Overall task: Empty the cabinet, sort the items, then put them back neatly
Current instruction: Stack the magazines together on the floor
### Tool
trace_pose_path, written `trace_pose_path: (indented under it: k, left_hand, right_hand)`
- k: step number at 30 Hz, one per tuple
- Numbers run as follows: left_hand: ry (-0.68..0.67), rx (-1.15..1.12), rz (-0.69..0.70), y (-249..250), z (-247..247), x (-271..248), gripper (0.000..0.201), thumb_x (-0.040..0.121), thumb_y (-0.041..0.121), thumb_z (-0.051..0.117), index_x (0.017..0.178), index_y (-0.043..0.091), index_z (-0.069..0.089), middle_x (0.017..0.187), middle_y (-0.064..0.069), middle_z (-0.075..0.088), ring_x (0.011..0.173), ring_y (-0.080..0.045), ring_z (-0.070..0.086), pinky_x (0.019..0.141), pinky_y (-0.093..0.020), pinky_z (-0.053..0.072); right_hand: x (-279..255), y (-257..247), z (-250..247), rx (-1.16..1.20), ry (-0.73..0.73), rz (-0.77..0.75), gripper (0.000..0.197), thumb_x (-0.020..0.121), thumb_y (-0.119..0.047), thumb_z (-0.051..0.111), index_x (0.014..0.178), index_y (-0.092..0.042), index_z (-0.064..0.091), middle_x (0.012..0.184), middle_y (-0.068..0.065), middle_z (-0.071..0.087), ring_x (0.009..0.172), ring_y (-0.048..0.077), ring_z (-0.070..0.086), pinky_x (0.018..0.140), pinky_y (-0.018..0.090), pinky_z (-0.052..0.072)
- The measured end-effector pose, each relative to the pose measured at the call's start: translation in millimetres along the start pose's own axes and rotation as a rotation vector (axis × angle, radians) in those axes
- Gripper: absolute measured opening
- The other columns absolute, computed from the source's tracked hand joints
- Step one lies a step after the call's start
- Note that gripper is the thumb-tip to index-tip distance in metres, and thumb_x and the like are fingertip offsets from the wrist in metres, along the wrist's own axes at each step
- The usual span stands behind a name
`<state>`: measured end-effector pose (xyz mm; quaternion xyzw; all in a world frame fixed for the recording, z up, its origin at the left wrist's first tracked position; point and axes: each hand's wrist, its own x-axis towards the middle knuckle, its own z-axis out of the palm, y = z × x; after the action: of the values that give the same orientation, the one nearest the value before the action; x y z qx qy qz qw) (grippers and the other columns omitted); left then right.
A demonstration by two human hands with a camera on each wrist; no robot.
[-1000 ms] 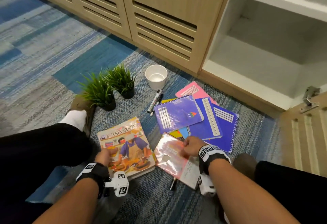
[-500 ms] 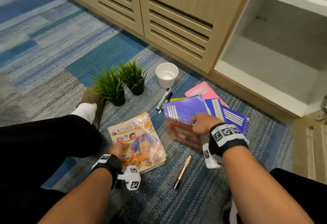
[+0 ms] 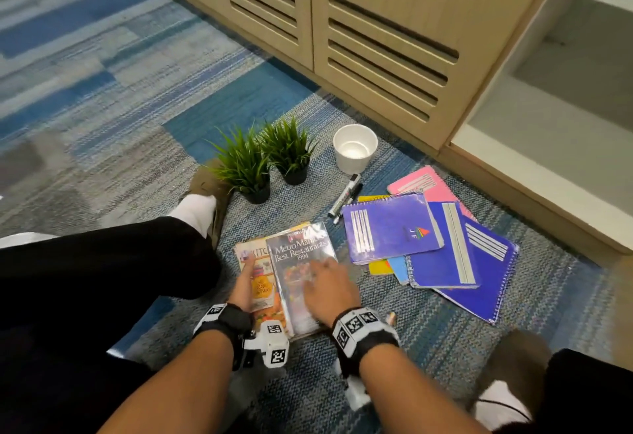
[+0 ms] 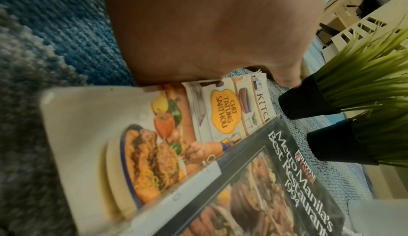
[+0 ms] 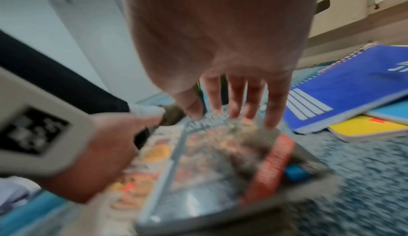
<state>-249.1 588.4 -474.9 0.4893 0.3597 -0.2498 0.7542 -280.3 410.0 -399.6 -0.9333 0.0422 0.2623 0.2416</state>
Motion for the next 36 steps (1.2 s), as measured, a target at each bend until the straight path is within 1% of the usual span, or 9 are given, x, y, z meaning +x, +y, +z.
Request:
trace_pose_path:
  k: [3,8,13,17,21,27,29,33,36]
  left_hand:
    - [0.006,0.126,0.036,-6,-7,9,0.071,0.072,0.059,0.078,0.127,0.015,0.067,0.121,-0.016,0.071,0.115,-0.038,0.065,0.107,-0.055,0.045]
    - [0.09,0.188,0.057,-22,-24,40,0.084,0.05,0.053,0.095,0.121,0.015,0.071,0.118,-0.009,0.073,0.112,-0.03,0.068,0.104,-0.052,0.049]
    - [0.003,0.2,-0.027,-17,-12,16,0.069,0.055,0.015,0.093,0.117,-0.004,0.07,0.118,-0.021,0.071,0.103,-0.03,0.07,0.076,-0.035,0.062]
    - [0.113,0.252,-0.01,-16,-16,12,0.045,0.067,-0.007,0.083,0.109,-0.007,0.069,0.097,-0.014,0.077,0.073,-0.019,0.075,0.057,-0.025,0.059]
    - [0.101,0.321,-0.03,-7,-15,4,0.071,0.047,0.006,0.096,0.112,-0.004,0.069,0.105,-0.018,0.075,0.084,-0.029,0.075,0.067,-0.036,0.062]
    - [0.052,0.603,0.218,26,22,-21,0.053,0.049,-0.012,0.088,0.092,0.014,0.072,0.09,-0.005,0.079,0.092,-0.029,0.074,0.088,-0.047,0.058]
    - [0.005,0.782,0.307,40,42,-28,0.065,0.039,0.003,0.093,0.095,0.02,0.065,0.09,0.002,0.078,0.089,-0.023,0.072,0.085,-0.043,0.058]
    - [-0.134,1.118,0.44,66,85,-54,0.063,0.041,0.011,0.095,0.084,0.021,0.051,0.079,0.002,0.069,0.072,-0.016,0.065,0.058,-0.029,0.05]
    - [-0.246,1.058,0.481,73,93,-59,0.069,0.036,0.014,0.098,0.09,0.015,0.054,0.084,-0.006,0.072,0.079,-0.025,0.07,0.071,-0.04,0.058]
  right_hand:
    - [12,33,3,0.024,0.106,0.156,0.065,0.09,-0.04,0.052,0.15,-0.022,0.032,0.143,0.011,0.038,0.13,0.034,0.04,0.106,0.044,0.041]
    - [24,42,5,0.131,-0.059,0.215,0.054,0.076,-0.039,0.057,0.125,-0.018,0.06,0.135,0.012,0.047,0.13,0.032,0.041,0.109,0.039,0.038]
    - [21,23,10,0.108,-0.059,0.18,0.055,0.078,-0.036,0.058,0.13,-0.018,0.06,0.147,0.002,0.037,0.138,0.028,0.029,0.111,0.044,0.035]
    - [26,31,19,0.283,-0.031,0.274,0.061,0.073,-0.036,0.058,0.132,-0.021,0.056,0.135,0.008,0.053,0.126,0.03,0.049,0.106,0.042,0.043]
    - [39,65,43,0.5,-0.11,0.318,0.053,0.053,-0.042,0.064,0.1,-0.02,0.066,0.102,0.002,0.07,0.093,0.023,0.068,0.087,0.043,0.057]
    - [27,57,8,0.805,-0.085,0.394,0.061,0.074,-0.023,0.082,0.129,-0.012,0.058,0.126,0.002,0.061,0.112,0.023,0.059,0.093,0.032,0.048]
    - [22,59,2,0.909,-0.105,0.393,0.034,0.078,-0.018,0.078,0.11,-0.016,0.066,0.106,0.002,0.065,0.091,0.019,0.06,0.076,0.03,0.045]
    - [13,71,-3,1.242,-0.203,0.399,0.044,0.052,-0.014,0.081,0.094,-0.014,0.068,0.103,0.001,0.073,0.096,0.018,0.061,0.075,0.034,0.044]
    - [11,84,-13,1.557,-0.246,0.324,0.033,0.057,0.002,0.068,0.09,0.001,0.068,0.097,0.014,0.072,0.089,0.031,0.065,0.087,0.046,0.053]
